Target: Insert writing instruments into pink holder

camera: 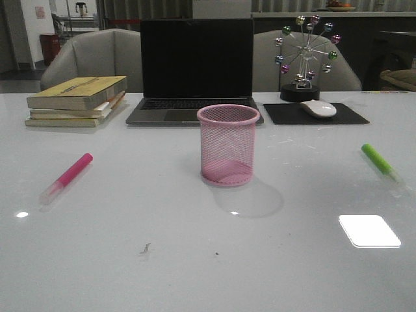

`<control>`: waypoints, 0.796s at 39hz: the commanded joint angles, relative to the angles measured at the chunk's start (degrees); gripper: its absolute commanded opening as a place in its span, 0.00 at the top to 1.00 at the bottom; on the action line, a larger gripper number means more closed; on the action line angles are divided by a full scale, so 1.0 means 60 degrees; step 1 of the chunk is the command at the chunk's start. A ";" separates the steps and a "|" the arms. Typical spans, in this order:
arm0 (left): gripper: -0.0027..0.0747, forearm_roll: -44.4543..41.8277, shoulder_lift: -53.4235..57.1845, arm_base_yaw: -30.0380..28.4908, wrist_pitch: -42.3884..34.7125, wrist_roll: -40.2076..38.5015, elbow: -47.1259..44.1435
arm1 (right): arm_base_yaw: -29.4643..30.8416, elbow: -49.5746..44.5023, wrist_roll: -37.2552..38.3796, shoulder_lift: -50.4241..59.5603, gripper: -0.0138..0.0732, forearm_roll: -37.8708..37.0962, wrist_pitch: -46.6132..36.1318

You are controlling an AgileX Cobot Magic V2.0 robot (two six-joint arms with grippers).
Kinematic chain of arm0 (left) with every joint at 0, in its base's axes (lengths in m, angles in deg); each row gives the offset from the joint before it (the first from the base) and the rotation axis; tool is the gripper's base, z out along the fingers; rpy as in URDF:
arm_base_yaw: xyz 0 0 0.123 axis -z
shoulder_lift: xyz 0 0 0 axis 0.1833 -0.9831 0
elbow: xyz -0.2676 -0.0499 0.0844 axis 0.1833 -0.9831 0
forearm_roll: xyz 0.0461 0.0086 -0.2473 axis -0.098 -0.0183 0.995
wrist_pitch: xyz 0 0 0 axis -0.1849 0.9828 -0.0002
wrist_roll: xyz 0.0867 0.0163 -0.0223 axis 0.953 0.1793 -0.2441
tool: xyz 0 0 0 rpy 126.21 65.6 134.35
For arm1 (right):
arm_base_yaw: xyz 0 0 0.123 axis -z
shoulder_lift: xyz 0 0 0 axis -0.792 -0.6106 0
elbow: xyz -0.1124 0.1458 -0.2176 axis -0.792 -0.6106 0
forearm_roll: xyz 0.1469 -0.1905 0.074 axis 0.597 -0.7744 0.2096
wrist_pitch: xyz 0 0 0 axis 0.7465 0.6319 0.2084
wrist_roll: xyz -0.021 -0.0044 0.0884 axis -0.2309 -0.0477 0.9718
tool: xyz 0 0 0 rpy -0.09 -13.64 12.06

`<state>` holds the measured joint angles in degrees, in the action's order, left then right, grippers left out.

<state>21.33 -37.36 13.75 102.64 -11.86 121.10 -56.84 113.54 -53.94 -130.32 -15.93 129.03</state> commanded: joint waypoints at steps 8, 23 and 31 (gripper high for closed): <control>0.55 0.0245 0.0022 -0.0005 -0.0645 -0.0002 0.0345 | 0.0047 0.2561 0.0020 -0.2902 0.26 -0.0195 -0.0039; 0.55 0.0245 0.0022 -0.0005 -0.0645 -0.0002 0.0345 | 0.0505 0.5120 0.0020 -0.6075 0.26 -0.0466 0.0701; 0.55 0.0245 0.0022 -0.0005 -0.0645 -0.0002 0.0345 | 0.0929 0.5508 0.0020 -0.6969 0.26 -0.0156 0.0557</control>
<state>21.33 -37.36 13.75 102.64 -11.77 121.10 -52.31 144.12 -53.94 -173.94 -17.16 134.30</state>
